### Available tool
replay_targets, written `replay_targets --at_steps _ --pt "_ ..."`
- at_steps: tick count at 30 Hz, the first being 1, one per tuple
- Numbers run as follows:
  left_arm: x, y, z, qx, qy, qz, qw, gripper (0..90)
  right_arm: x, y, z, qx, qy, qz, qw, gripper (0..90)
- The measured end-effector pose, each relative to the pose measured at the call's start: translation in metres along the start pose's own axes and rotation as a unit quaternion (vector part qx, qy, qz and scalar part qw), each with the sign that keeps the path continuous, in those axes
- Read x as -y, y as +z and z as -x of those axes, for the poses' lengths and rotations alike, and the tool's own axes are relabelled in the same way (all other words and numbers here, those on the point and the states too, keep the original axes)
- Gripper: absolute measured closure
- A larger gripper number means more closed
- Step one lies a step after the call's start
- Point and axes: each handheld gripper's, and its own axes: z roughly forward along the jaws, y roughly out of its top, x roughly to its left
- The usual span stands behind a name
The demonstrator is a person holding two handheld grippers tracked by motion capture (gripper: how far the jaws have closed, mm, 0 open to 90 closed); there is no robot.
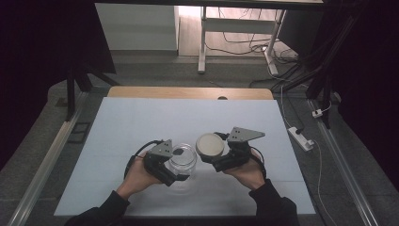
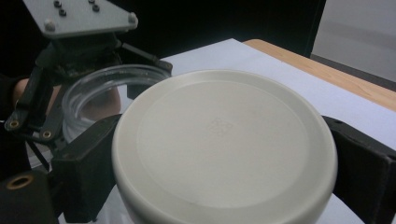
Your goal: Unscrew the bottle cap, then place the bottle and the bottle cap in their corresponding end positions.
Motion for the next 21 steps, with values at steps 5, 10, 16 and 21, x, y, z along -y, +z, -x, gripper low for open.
replay_targets --at_steps 5,10,16,21 --pt "0.001 -0.001 -0.007 -0.012 -0.009 0.003 0.9999 7.3 0.005 0.001 0.0 0.0 -0.002 -0.003 1.0 7.3" --pt "0.001 -0.002 -0.016 -0.024 -0.018 0.005 0.9995 7.3 0.006 0.0 -0.004 -0.002 -0.006 -0.005 1.0 7.2" --pt "0.0 -0.001 -0.027 -0.042 -0.029 0.007 0.9987 7.3 0.008 0.0 -0.013 -0.018 -0.008 -0.007 0.9998 7.2" --pt "-0.002 -0.001 -0.036 -0.053 -0.039 0.013 0.9978 7.3 0.01 0.0 -0.022 -0.029 -0.011 -0.011 0.9995 7.2"
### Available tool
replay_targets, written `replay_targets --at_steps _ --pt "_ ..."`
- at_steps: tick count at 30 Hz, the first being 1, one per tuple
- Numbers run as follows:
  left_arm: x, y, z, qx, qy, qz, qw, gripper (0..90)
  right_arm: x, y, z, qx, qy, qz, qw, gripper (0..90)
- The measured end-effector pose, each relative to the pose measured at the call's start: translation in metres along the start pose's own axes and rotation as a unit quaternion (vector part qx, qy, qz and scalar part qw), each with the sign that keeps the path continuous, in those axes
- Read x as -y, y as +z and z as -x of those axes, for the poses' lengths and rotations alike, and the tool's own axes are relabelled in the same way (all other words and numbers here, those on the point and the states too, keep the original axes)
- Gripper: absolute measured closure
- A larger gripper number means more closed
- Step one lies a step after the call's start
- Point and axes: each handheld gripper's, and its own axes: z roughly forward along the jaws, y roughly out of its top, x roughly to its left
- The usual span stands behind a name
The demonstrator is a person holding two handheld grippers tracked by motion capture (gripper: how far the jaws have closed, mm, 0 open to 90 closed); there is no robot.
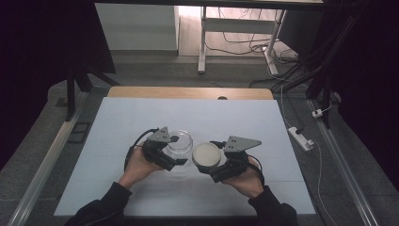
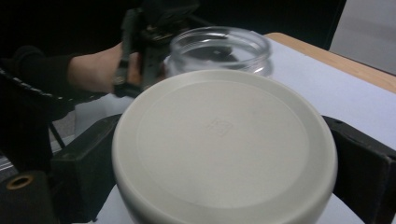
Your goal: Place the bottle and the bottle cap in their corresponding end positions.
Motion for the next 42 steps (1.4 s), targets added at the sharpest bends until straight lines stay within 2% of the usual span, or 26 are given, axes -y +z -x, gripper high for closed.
replay_targets --at_steps 9,13,23,33,42 --pt "-0.006 0.004 -0.012 -0.012 -0.007 0.009 0.9999 7.3 0.006 0.005 -0.011 -0.012 -0.009 -0.008 0.9999 7.2" --pt "-0.008 0.007 -0.015 -0.012 -0.007 0.011 0.9998 7.3 0.008 0.005 -0.014 -0.009 -0.018 -0.012 0.9997 7.2" --pt "-0.011 0.026 -0.026 -0.021 -0.012 0.008 0.9997 7.3 0.023 0.009 -0.016 -0.011 -0.013 -0.023 0.9996 7.2" --pt "-0.016 0.043 -0.031 -0.024 -0.009 0.006 0.9997 7.3 0.033 0.022 -0.017 -0.021 -0.009 -0.036 0.9991 7.2" --pt "-0.019 0.057 -0.037 -0.033 -0.01 0.007 0.9994 7.3 0.041 0.035 -0.017 -0.023 -0.017 -0.048 0.9984 7.1"
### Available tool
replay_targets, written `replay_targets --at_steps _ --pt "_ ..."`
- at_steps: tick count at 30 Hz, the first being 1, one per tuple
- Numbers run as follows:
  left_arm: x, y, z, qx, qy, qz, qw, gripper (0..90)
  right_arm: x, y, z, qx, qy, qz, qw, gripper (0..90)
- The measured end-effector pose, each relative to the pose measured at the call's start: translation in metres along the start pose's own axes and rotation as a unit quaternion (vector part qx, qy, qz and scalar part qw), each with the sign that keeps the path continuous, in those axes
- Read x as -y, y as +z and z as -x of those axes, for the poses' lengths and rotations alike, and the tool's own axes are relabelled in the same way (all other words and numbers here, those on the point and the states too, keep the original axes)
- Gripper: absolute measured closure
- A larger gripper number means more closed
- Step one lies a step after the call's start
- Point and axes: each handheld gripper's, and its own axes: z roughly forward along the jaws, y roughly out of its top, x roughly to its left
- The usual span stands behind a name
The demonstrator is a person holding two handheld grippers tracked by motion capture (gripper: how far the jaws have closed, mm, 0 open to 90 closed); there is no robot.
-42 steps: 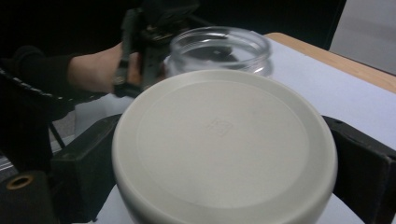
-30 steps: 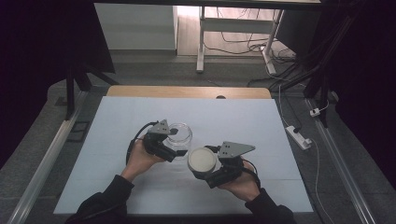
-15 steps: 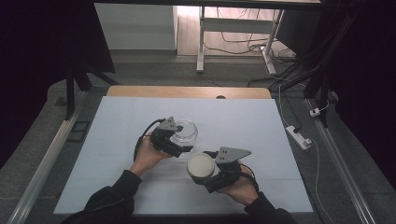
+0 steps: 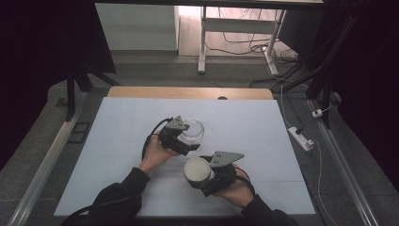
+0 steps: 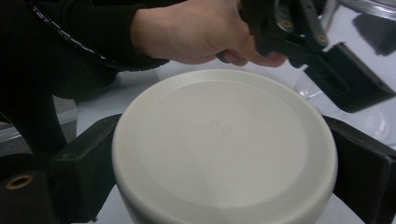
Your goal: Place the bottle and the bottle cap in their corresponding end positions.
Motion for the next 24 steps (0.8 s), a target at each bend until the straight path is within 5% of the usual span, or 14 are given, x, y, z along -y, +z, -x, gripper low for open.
replay_targets --at_steps 24 --pt "0.008 0.024 -0.009 -0.014 -0.001 -0.018 0.9997 7.2 0.018 0.042 0.008 0.0 0.007 -0.054 0.9985 7.0"
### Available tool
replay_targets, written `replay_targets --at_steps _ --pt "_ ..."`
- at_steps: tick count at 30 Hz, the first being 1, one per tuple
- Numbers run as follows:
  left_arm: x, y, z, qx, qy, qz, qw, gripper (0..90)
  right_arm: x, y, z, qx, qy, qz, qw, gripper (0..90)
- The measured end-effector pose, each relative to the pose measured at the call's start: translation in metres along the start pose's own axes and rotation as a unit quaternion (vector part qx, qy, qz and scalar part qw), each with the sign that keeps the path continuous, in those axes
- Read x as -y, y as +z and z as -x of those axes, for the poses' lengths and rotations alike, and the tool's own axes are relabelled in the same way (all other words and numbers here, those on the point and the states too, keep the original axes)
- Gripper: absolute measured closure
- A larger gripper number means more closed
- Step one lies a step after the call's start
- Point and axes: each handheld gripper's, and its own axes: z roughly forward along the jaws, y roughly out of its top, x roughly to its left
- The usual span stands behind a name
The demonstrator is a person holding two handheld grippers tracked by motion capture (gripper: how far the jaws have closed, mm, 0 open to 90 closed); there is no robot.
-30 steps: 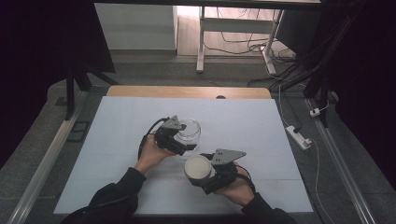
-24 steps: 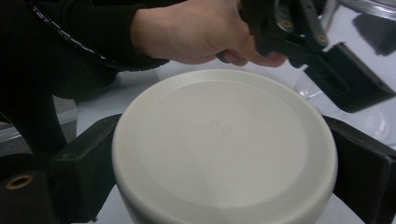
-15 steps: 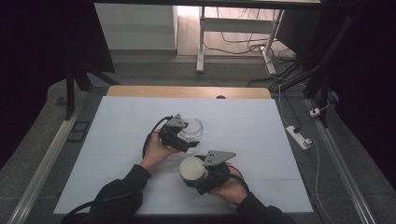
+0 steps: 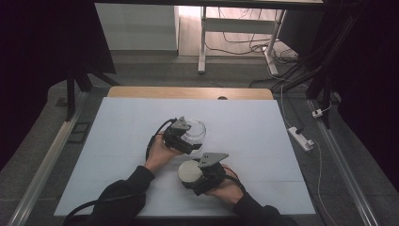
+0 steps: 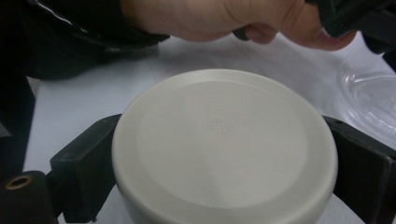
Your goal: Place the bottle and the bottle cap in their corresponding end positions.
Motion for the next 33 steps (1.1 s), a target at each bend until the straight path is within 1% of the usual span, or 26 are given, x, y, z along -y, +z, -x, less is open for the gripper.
replay_targets --at_steps 2,7,10,14,16,19,21,27,29,30,32,33 --pt "0.0008 0.0015 0.0001 -0.002 0.001 -0.002 1.0 7.2 0.0018 0.0026 0.0011 0.001 0.004 -0.011 0.9999 7.0" --pt "0.0029 0.0032 -0.0012 -0.005 0.001 -0.007 1.0 7.2 0.0046 0.0089 0.0017 0.006 0.001 -0.037 0.9993 7.0" --pt "0.0038 0.003 -0.0025 -0.002 0.0 -0.005 1.0 7.2 0.0044 0.0095 0.0014 0.009 -0.004 -0.039 0.9992 6.9" --pt "0.0048 0.0029 -0.0034 0.001 0.001 -0.004 1.0 7.1 0.0042 0.0103 0.0019 0.014 0.004 -0.043 0.999 6.9" --pt "0.0054 0.0024 -0.004 0.003 0.004 -0.006 1.0 7.0 0.0043 0.0103 0.0025 0.015 0.006 -0.044 0.9989 6.8" --pt "0.0062 0.002 -0.0056 0.008 0.0 -0.007 0.9999 6.9 0.0044 0.0102 0.0029 0.014 0.009 -0.044 0.9989 6.6" --pt "0.0063 0.0018 -0.0056 0.009 0.002 -0.01 0.9999 6.6 0.0044 0.0103 0.0029 0.016 0.009 -0.045 0.9988 6.3" --pt "0.0058 0.0023 -0.0057 0.011 -0.007 -0.014 0.9998 5.9 0.0045 0.0099 0.0041 0.02 0.026 -0.043 0.9985 3.7" --pt "0.0062 0.0024 -0.0056 0.013 -0.006 -0.015 0.9998 4.6 0.0047 0.0099 0.0045 0.018 0.027 -0.044 0.9985 3.2" --pt "0.0064 0.0023 -0.0059 0.017 -0.007 -0.014 0.9997 3.6 0.0046 0.0099 0.0042 0.017 0.026 -0.045 0.9985 2.9" --pt "0.0068 0.0014 -0.0069 0.023 -0.006 -0.01 0.9997 1.9 0.0044 0.01 0.0035 0.018 0.024 -0.046 0.9985 2.6" --pt "0.0069 0.001 -0.0071 0.022 -0.007 -0.007 0.9997 0.7 0.0044 0.0101 0.0032 0.018 0.022 -0.046 0.9985 2.2"
